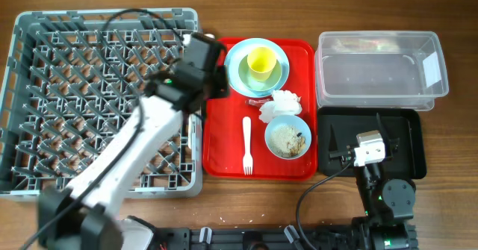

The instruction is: Sort waste into correct bins and load items into the dishwasher rack

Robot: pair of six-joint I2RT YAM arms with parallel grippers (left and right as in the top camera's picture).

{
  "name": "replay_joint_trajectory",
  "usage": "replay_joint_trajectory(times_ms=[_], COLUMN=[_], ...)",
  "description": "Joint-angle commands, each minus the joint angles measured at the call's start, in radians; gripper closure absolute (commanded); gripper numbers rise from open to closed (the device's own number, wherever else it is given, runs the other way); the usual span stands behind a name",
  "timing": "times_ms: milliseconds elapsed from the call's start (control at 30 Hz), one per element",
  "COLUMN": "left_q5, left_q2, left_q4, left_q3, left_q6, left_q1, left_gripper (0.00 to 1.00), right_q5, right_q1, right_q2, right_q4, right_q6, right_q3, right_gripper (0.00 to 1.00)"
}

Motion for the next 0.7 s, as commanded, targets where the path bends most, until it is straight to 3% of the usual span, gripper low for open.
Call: replay_joint_trajectory(times_ms=[0,267,667], left_q5=[-0.054,-0.255,-0.257], left_q2=[0.141,0.338,0.46], left_q4=[0.094,0.365,0.518], left_q3=[-0.021,-0.021,-0.021], left_q6=[-0.023,-0.039,-0.035], left_q1=[-0.028,-0.027,0.013], left_gripper=[0.96,0.96,0.96], right_q5=[-0.012,-0.012,-0.012], right_q1=[-0.004,-0.004,-0.004], right_q2=[-0.003,-0.003,-0.003], right_q4=[0.005,0.005,0.005], right_q6=[-0.008,-0.008,-0.008], right_q3=[0.0,0.0,0.0], right_gripper=[0.0,0.0,0.0])
